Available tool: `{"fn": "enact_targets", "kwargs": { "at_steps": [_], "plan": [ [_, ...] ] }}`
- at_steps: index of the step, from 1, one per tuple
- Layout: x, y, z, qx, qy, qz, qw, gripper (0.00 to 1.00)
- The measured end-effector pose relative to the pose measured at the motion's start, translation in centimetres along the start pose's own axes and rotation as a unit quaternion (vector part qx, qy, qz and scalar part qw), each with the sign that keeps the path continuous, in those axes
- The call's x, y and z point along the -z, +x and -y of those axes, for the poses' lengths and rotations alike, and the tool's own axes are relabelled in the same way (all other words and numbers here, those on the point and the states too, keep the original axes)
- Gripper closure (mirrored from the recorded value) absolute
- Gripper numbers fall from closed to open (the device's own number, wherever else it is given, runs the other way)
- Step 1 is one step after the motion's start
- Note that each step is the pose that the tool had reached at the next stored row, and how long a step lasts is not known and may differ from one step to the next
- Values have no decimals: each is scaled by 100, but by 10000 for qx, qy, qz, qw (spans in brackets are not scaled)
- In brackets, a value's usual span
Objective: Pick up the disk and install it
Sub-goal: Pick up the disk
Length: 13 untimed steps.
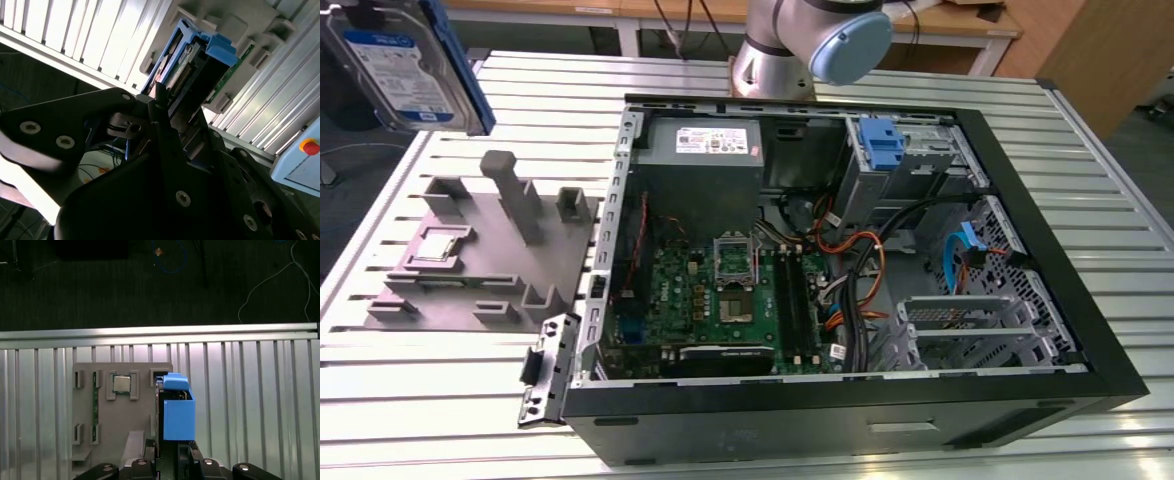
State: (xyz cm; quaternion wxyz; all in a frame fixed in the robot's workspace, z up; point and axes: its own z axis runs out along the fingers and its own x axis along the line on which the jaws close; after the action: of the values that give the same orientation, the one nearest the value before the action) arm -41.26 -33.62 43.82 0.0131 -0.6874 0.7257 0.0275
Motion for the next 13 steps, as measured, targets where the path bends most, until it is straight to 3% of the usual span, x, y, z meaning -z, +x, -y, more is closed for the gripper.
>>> {"fn": "enact_targets", "kwargs": {
  "at_steps": [8, 11, 13],
  "plan": [
    [330, -19, -8, 0, 1, 0, 10000, 65],
    [408, -23, -9, 0, 0, 0, 10000, 65],
    [421, -24, -9, 0, 0, 0, 10000, 65]
  ]
}}
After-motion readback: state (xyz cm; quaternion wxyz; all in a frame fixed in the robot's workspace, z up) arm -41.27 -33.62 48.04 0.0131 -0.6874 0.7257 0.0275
